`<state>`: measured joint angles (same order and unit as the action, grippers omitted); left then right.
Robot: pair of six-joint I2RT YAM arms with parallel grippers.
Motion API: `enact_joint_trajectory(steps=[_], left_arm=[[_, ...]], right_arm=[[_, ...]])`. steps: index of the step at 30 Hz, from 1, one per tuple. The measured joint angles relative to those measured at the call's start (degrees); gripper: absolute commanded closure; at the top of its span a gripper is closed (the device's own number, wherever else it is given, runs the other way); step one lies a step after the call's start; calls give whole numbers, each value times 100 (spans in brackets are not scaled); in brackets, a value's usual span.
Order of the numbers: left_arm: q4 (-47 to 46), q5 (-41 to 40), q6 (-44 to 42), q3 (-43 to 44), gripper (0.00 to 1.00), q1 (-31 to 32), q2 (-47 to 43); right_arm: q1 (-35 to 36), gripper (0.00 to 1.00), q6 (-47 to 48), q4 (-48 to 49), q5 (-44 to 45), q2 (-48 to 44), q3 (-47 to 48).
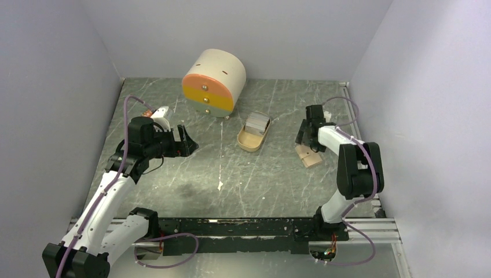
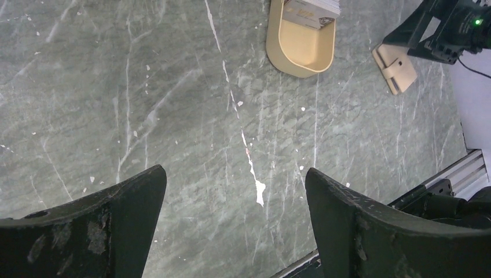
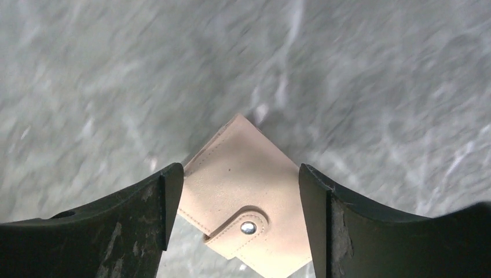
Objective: Put the credit cards into the card holder
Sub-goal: Move the card holder to the center of the board.
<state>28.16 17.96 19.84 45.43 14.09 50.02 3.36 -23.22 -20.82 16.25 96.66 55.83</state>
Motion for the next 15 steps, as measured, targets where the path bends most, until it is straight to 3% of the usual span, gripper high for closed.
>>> enact_joint_trajectory(steps=[8, 15], left_arm=[[46, -111, -15, 0, 7, 0, -7], [85, -372, -7, 0, 9, 0, -157]], right_arm=[[1220, 27, -424, -160, -313, -791, -778], [3115, 28, -942, -197, -343, -931, -769]])
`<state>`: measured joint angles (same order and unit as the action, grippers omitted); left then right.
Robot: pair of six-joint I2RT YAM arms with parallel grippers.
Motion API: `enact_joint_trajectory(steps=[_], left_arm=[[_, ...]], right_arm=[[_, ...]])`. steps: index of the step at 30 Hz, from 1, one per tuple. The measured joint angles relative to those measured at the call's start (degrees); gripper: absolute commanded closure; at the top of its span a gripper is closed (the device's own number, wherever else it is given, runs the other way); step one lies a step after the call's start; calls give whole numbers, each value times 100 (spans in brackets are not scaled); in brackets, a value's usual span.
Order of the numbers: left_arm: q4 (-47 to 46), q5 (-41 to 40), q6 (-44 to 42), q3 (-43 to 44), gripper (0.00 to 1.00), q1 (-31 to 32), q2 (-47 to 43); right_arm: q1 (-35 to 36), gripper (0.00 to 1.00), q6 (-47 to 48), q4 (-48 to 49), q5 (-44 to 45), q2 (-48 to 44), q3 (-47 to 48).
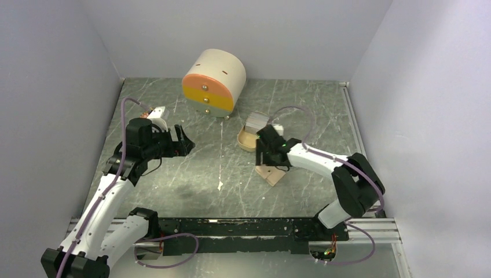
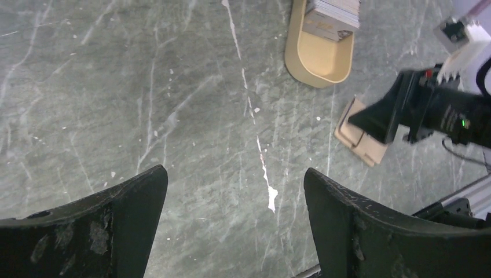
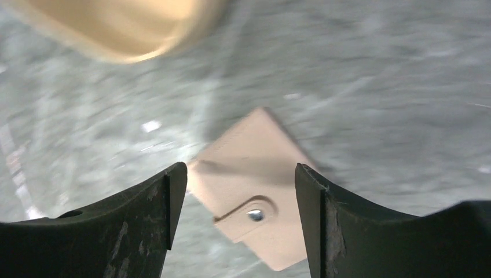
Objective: Put the credit cards into the card holder
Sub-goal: Move the card holder to the center of the board.
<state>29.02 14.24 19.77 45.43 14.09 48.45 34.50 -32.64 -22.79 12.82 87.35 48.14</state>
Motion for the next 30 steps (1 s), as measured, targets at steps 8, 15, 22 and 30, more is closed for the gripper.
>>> enact_joint_trajectory(steps=[8, 15, 22, 30], left_arm=[[92, -595, 415, 0, 17, 0, -149], [131, -664, 557, 0, 19, 0, 33], [129, -612, 577, 0, 19, 0, 157], [101, -483, 553, -13, 19, 0, 131]], right_arm=[[2017, 33, -166, -7, 210, 415, 846], [2437, 29, -1012, -461, 629, 417, 1360], [2258, 17, -2437, -758, 981, -667, 396], [1589, 8, -3915, -940, 1331, -1696, -800]])
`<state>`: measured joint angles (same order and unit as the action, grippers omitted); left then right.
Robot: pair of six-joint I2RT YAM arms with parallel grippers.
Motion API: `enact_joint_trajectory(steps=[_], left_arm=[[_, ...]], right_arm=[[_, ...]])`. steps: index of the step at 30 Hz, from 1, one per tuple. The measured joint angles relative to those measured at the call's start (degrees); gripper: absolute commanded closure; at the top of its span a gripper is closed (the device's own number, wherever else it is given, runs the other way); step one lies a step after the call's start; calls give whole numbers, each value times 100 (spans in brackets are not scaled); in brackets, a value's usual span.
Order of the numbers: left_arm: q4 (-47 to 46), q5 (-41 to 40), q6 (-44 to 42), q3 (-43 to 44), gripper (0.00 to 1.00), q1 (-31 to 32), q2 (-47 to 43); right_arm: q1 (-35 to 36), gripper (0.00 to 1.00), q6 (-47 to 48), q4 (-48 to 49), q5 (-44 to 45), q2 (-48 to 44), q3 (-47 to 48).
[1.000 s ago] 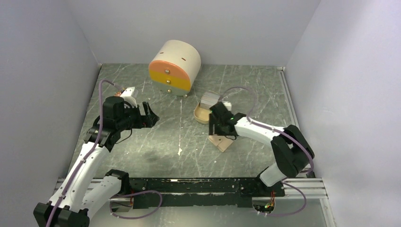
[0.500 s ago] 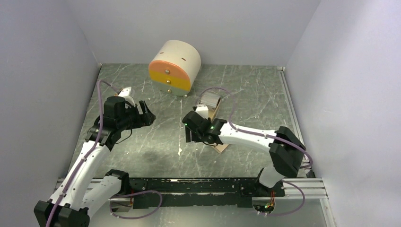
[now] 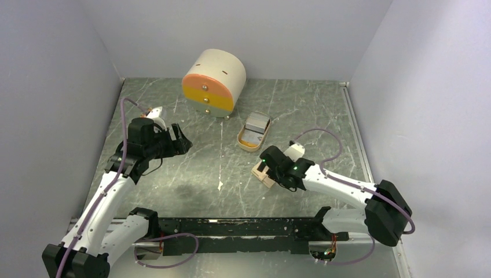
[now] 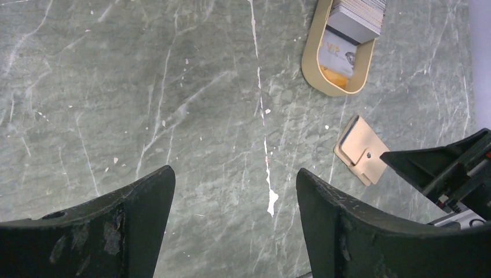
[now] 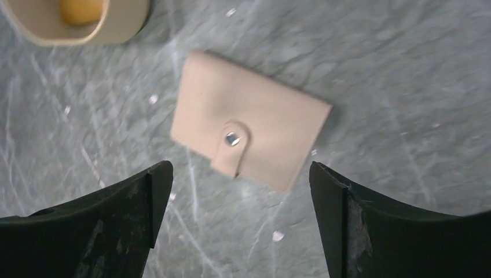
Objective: Put the credit cards into the card holder
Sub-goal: Move the card holder to the center of the board.
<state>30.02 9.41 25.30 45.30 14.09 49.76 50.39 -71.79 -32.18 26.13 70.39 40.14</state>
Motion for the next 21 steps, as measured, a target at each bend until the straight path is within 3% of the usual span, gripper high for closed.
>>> enact_joint_trajectory(steps=[6, 17, 21], left_arm=[[0, 90, -39, -4, 19, 0, 66], [0, 140, -50, -4, 19, 0, 173], [-4, 190, -50, -4, 25, 0, 291]], right_arm=[[-553, 10, 111, 308, -9, -127, -367], [-570, 8, 772, 984, -107, 516, -315], [-570, 14, 1121, 1088, -118, 855, -166]])
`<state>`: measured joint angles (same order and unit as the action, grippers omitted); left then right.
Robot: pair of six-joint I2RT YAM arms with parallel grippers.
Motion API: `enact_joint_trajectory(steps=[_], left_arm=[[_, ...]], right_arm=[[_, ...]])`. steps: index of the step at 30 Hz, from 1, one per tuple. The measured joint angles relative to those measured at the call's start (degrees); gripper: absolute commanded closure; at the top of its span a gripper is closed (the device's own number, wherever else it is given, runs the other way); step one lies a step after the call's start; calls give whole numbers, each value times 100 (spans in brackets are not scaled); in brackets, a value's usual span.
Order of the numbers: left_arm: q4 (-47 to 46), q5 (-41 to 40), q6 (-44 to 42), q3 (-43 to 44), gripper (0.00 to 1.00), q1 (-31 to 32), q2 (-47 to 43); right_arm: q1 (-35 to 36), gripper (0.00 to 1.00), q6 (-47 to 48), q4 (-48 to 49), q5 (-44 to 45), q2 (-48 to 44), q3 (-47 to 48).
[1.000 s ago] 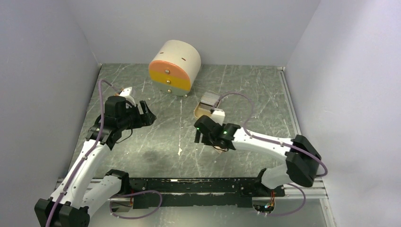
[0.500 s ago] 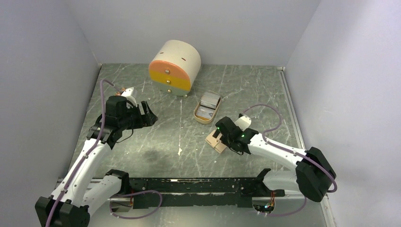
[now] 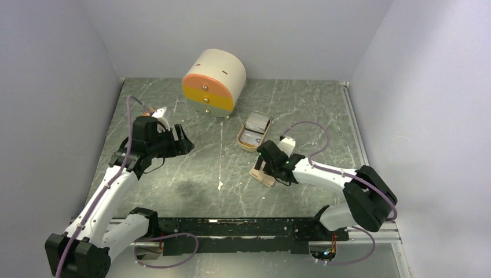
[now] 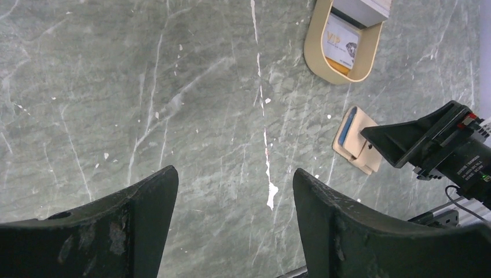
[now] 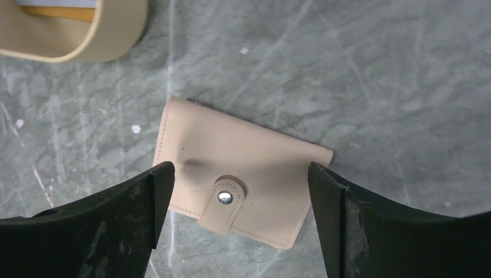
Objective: Put the credit cards into the card holder
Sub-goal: Move the card holder to the center of the board.
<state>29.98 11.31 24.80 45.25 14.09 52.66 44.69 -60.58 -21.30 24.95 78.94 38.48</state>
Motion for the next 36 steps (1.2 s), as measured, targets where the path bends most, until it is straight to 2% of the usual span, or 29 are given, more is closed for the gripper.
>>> enact_joint_trajectory(steps=[9, 14, 17, 20, 24, 28, 32, 36], left_arm=[[-92, 472, 219, -83, 39, 0, 330], [-334, 861, 542, -444, 42, 0, 396], [-459, 1014, 713, -619, 48, 0, 468], [-678, 1215, 872, -789, 54, 0, 557], [-1010, 1458, 1113, -1058, 57, 35, 702], [-1292, 1648, 1309, -1320, 58, 157, 903], [-1423, 1729, 1432, -1429, 54, 195, 1080], [-1482, 1729, 1510, -1443, 53, 195, 1060]], right_arm=[[393, 21, 2199, 1491, -1023, 553, 136], [822, 26, 3353, 1766, -1499, 1423, 907], [1198, 26, 3847, 1808, -1620, 1810, 1322], [1567, 32, 4050, 1744, -1613, 1932, 1565], [1805, 46, 3451, 1139, -1314, 1934, 2024], [1770, 52, 1805, 46, -682, 1906, 2529], [1788, 64, 310, -1003, -431, 1904, 2667], [1926, 66, -798, -1967, -326, 2122, 3073]])
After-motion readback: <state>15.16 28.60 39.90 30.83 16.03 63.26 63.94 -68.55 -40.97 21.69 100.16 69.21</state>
